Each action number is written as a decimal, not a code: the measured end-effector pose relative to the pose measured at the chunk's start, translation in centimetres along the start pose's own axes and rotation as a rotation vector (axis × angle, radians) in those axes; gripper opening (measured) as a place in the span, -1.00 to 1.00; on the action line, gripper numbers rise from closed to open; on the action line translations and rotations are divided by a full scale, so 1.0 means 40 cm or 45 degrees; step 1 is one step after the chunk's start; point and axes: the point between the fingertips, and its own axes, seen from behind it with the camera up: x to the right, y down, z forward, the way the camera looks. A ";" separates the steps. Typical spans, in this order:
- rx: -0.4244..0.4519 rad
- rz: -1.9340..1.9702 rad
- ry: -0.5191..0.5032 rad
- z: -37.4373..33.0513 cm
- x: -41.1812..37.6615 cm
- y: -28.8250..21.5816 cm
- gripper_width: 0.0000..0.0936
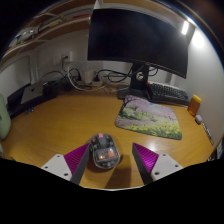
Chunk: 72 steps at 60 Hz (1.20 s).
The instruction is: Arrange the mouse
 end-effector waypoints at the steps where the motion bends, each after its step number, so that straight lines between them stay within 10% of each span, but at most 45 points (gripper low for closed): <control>1: -0.001 0.001 0.002 0.004 0.002 -0.002 0.83; 17: -0.008 0.024 -0.023 0.038 -0.003 -0.007 0.77; 25: -0.011 0.005 -0.057 0.040 -0.028 -0.007 -0.06; 35: -0.040 0.002 -0.061 0.040 -0.024 -0.012 -0.28; 59: 0.128 0.113 -0.004 -0.003 0.241 -0.381 -0.29; 72: 0.046 0.156 0.051 0.219 0.413 -0.317 -0.29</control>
